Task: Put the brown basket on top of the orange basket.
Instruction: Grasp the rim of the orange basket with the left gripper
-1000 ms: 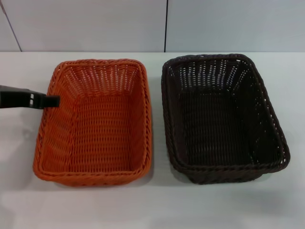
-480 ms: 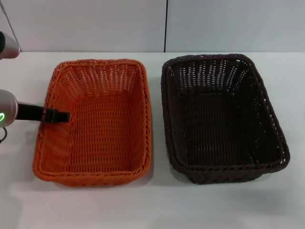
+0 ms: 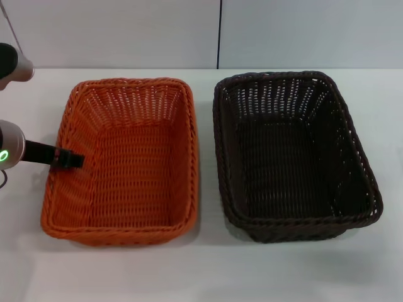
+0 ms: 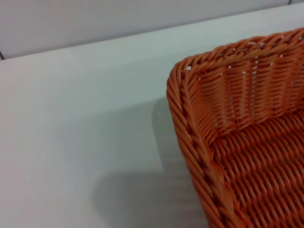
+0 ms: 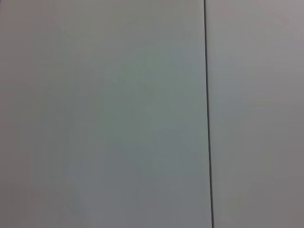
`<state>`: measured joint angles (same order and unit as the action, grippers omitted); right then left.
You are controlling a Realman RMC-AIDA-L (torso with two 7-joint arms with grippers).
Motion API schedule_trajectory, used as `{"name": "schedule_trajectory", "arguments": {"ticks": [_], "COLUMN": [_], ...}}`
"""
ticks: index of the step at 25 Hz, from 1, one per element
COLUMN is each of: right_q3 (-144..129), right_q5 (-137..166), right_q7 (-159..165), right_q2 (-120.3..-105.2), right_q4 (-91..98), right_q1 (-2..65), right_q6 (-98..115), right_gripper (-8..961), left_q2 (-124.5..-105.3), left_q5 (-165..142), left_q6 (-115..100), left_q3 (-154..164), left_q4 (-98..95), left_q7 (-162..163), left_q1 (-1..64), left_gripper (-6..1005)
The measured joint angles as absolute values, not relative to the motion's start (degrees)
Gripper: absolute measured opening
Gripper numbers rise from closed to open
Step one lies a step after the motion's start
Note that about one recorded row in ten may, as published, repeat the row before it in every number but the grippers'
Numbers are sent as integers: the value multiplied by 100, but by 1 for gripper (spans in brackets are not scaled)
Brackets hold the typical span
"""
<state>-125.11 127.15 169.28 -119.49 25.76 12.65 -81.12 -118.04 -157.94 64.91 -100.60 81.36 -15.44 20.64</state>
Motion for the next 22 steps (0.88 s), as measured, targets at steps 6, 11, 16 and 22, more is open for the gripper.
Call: {"name": "schedule_trajectory", "arguments": {"ticks": [6,11,16,22], "right_q3": [-12586,-12648,-12675,-12733], "right_q5": [12701,12691,12686,12678], "right_q7": [16928,16928,16928,16928], "right_q2": [-11961,-11970,-11971,-11978], "right_q4": [2607,2648,2721,2756], "right_q1": [1243,1230,1226,1210], "right_q6": [-8119,-8142,-8140,-8149], "right_gripper": [702,702,702,702], "left_q2": [-11788,-11785,-11785,-11785], "left_q5": [-15935,-15992,-15992,-15999], "left_q6": [6570,6746,6796,6803], "left_q3": [-10086,-10085,-10070,-10093], "left_q4": [7906,8186,8459,8493], "left_q7": [-1750,-2086,-2340,-2547], "left_q1": [2221,2188,2092,2084], "left_gripper": [632,407,318,275]}}
